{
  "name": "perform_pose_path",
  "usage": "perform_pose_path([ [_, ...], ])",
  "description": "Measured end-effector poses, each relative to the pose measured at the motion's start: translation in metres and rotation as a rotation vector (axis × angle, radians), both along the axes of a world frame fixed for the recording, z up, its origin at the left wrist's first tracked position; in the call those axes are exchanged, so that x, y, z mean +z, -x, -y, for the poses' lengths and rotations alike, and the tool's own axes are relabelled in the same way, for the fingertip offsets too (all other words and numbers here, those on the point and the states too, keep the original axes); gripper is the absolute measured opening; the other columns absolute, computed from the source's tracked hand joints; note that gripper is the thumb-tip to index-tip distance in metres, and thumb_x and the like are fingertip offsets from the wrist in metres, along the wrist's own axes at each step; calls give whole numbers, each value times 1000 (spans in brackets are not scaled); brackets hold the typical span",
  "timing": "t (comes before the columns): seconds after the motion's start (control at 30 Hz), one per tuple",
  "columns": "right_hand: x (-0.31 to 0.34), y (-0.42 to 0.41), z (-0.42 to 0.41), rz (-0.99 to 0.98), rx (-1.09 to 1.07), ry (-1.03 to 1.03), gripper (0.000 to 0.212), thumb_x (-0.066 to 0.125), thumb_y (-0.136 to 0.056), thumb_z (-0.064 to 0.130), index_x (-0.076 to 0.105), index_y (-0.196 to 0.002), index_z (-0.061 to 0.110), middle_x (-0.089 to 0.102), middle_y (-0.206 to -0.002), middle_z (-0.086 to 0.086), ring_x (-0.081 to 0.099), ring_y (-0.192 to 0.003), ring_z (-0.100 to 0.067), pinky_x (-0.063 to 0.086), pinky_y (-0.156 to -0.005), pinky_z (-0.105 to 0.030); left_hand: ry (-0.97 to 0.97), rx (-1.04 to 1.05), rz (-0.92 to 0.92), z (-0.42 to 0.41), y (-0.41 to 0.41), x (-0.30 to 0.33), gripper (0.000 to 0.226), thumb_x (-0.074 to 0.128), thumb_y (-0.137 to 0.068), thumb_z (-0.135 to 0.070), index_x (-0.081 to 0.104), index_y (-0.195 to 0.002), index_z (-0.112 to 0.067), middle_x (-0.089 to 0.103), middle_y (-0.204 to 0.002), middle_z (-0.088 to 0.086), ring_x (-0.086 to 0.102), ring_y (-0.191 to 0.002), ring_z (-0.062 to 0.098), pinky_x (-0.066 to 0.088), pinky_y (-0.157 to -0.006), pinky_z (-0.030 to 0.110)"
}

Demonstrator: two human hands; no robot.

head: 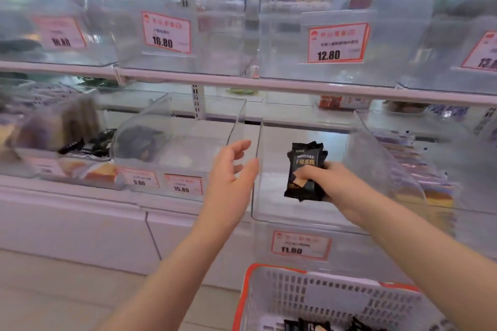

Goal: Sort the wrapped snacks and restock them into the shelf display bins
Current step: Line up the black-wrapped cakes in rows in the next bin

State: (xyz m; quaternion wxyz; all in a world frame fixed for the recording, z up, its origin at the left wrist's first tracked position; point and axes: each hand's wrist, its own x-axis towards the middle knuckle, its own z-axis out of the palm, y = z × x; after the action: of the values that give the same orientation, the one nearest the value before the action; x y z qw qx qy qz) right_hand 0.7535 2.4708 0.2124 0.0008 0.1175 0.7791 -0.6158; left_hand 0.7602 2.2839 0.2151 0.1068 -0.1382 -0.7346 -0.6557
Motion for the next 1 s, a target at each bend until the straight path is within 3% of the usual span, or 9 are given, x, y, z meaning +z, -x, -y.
perform_pose_path([
  [0.1, -12, 36, 0, 129, -17, -56, 6, 68, -74, 17, 65, -77, 13, 69, -70, -3, 65, -61, -15, 55, -57, -20, 47, -91, 139, 0, 25, -3, 34, 52, -92, -28, 49, -125, -28, 53, -125, -11, 48, -116, 2, 34, -92, 17],
  [0.23, -27, 75, 5, 218, -7, -147, 6, 67, -74, 11, 61, -77, 10, 65, -74, -8, 63, -60, -18, 47, -40, -16, 68, -182, 193, -6, 45, -6, 43, 53, -92, -29, 45, -134, -25, 49, -125, -17, 48, -108, -7, 31, -86, 11],
  [0.37, -41, 106, 16, 235, 18, -351, 24, 68, -73, 18, 64, -91, 3, 67, -84, -13, 66, -77, -27, 58, -62, -32, 78, -169, 164, -5, 56, -13, 43, 59, -88, -18, 49, -130, -25, 56, -121, -14, 52, -106, -6, 39, -81, 5],
  [0.43, -46, 116, 21, 220, 11, -543, 51, 72, -74, 34, 55, -108, 0, 60, -91, -8, 62, -89, -27, 51, -64, -32, 50, -161, 151, -3, 60, -15, 46, 62, -86, -16, 49, -128, -26, 56, -114, -18, 53, -106, -7, 44, -79, 5],
  [0.5, -47, 122, 24, 182, 27, -659, 72, 69, -76, 45, 39, -123, 1, 49, -113, -11, 55, -103, -29, 44, -70, -31, 75, -162, 126, -2, 62, -16, 41, 62, -84, -18, 53, -123, -30, 58, -111, -21, 53, -106, -11, 44, -75, 1],
  [0.67, -45, 104, 11, -14, 351, -809, 75, 66, -78, 49, 31, -134, 13, 37, -133, -10, 47, -117, -26, 43, -89, -32, 66, -153, 120, -4, 63, -23, 40, 61, -83, -21, 57, -122, -29, 62, -111, -17, 54, -102, -15, 42, -69, -1],
  [0.73, -47, 91, 7, -72, 501, -1013, 91, 67, -78, 48, 14, -146, 21, 31, -142, -9, 45, -123, -29, 40, -96, -34, 65, -149, 113, -4, 64, -25, 40, 60, -80, -28, 57, -120, -32, 62, -111, -18, 57, -98, -15, 43, -73, -1],
  [0.83, -58, 83, 13, -177, 506, -1342, 90, 60, -82, 52, 3, -148, 25, 29, -145, -7, 47, -117, -33, 44, -88, -40, 72, -146, 113, -5, 63, -28, 40, 59, -74, -44, 56, -115, -42, 62, -107, -23, 56, -99, -15, 45, -75, 1],
  [1.0, -67, 100, 19, -224, 367, -1417, 67, 54, -90, 41, 19, -143, 22, 38, -134, -7, 48, -110, -32, 44, -74, -39, 33, -165, 133, -5, 63, -29, 36, 57, -70, -45, 55, -105, -50, 62, -105, -23, 58, -96, -15, 45, -70, 2],
])
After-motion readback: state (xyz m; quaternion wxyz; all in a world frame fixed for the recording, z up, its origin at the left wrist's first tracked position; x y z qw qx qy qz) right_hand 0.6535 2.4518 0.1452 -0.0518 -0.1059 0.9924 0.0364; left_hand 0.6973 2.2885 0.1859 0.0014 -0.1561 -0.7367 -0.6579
